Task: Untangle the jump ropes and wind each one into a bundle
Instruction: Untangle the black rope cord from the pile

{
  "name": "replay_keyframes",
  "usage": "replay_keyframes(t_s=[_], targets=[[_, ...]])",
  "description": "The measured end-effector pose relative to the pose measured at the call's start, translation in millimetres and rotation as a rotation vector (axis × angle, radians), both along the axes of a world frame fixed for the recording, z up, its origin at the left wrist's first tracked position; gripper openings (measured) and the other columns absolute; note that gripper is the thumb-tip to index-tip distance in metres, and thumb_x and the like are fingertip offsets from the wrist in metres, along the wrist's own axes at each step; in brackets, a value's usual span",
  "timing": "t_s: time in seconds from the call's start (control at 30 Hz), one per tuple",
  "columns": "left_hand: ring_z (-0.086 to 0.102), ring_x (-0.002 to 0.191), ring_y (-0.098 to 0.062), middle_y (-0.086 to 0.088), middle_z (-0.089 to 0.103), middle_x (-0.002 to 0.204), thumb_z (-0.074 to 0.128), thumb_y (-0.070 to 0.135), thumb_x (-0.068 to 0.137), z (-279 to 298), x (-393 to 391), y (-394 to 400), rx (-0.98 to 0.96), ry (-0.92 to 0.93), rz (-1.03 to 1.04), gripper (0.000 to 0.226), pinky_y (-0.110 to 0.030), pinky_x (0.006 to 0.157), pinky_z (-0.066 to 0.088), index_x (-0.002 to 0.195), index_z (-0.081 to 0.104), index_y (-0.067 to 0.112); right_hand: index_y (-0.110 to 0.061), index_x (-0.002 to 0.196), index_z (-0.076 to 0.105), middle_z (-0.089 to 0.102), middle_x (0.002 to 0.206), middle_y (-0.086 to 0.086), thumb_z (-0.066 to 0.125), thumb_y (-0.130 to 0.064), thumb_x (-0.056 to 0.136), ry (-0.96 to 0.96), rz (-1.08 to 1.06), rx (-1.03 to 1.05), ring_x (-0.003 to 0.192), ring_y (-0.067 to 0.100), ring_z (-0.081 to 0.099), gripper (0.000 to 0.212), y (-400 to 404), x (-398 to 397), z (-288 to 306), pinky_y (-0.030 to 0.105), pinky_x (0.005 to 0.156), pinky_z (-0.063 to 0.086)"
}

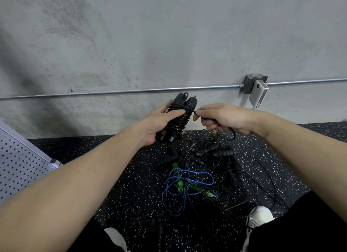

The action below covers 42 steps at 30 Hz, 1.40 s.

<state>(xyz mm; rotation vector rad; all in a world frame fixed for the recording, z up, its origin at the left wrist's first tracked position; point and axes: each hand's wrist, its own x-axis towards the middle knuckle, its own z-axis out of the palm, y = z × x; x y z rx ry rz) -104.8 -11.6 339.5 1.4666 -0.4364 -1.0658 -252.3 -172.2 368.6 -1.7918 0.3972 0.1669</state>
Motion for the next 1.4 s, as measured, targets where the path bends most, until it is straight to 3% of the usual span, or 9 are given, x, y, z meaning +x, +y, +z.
replay_keyframes(t_s=[0.23,0.37,0.5,0.57,0.73,0.97,1.2,1.33,1.4], targets=[[0.074,0.078,-0.026,-0.006,0.075,0.091,0.048,0.077,0.080,7.5,-9.5,2.1,0.097,-0.135,-0.064,0.073,-0.035,0.063,0.057,0.122,0.065,0.019,-0.013,0.100,0.064,0.041,0.055,-0.006,0.047,-0.028,0.106,0.007,0.101,-0.120,0.051,0.014,0.045,0.023,-3.3,-3.2,-4.9,0.034,0.061,0.041],[0.072,0.071,-0.025,-0.006,0.073,0.084,0.045,0.062,0.101,9.8,-8.8,0.6,0.097,-0.083,-0.021,0.051,-0.034,0.066,0.056,0.111,0.068,0.018,-0.013,0.075,0.053,0.048,0.052,-0.002,0.043,-0.047,0.104,0.040,0.046,-0.243,0.053,0.017,0.055,0.046,-0.2,-9.6,2.7,0.018,0.054,0.048],[0.071,0.066,-0.025,-0.006,0.073,0.081,0.048,0.052,0.102,14.7,-7.0,3.0,0.071,-0.014,0.043,0.044,-0.030,0.058,0.055,0.107,0.069,0.013,-0.013,0.079,0.049,0.050,0.057,0.005,0.035,-0.061,0.101,0.059,0.005,-0.290,0.057,0.021,0.061,0.054,-1.8,-10.5,0.8,0.038,0.073,0.059],[0.070,0.065,-0.027,-0.007,0.072,0.086,0.049,0.048,0.100,15.7,-6.2,3.9,0.026,0.030,0.067,0.042,-0.028,0.055,0.054,0.109,0.069,0.012,-0.013,0.087,0.049,0.044,0.061,0.001,0.035,-0.054,0.104,0.024,0.002,-0.196,0.054,0.016,0.051,0.046,-2.3,-9.1,-0.5,0.041,0.066,0.060],[0.065,0.061,-0.027,-0.012,0.067,0.110,0.047,0.042,0.100,18.3,1.0,6.6,-0.119,0.130,0.095,0.041,-0.028,0.053,0.051,0.110,0.072,0.011,-0.018,0.103,0.064,0.048,0.078,-0.003,0.043,-0.034,0.106,-0.080,-0.015,0.003,0.065,0.009,0.046,0.027,-6.9,-11.2,3.7,0.029,0.055,0.049],[0.062,0.060,-0.019,-0.006,0.072,0.103,0.041,0.046,0.102,21.3,-4.2,7.5,-0.165,0.075,0.023,0.050,-0.030,0.058,0.052,0.097,0.079,0.014,-0.016,0.093,0.066,0.036,0.059,-0.011,0.059,-0.064,0.089,0.106,-0.208,-0.129,0.052,0.009,0.030,0.048,-13.6,-9.8,5.2,0.025,0.048,0.027],[0.062,0.056,-0.023,-0.004,0.070,0.091,0.039,0.059,0.100,23.8,0.4,8.1,-0.151,0.053,-0.042,0.061,-0.029,0.054,0.049,0.088,0.082,0.018,-0.017,0.096,0.057,0.029,0.065,-0.009,0.059,-0.036,0.098,0.053,-0.255,0.320,0.054,0.007,0.023,0.019,-14.8,-4.3,9.0,0.017,0.045,0.029],[0.065,0.060,-0.024,-0.009,0.071,0.086,0.048,0.071,0.085,22.3,-5.4,9.1,-0.053,-0.047,-0.198,0.069,-0.032,0.057,0.056,0.107,0.072,0.011,-0.019,0.089,0.060,0.033,0.061,-0.011,0.073,-0.031,0.081,0.084,-0.301,0.314,0.051,0.004,0.029,0.020,-19.3,-4.1,7.1,0.014,0.045,0.030],[0.068,0.064,-0.026,-0.011,0.073,0.088,0.055,0.058,0.087,20.9,-8.9,9.3,-0.034,-0.152,-0.265,0.054,-0.034,0.059,0.060,0.115,0.065,0.012,-0.022,0.080,0.057,0.034,0.059,-0.010,0.075,-0.032,0.068,0.135,-0.280,0.274,0.050,0.004,0.029,0.024,-20.7,-5.9,4.3,0.015,0.049,0.030]])
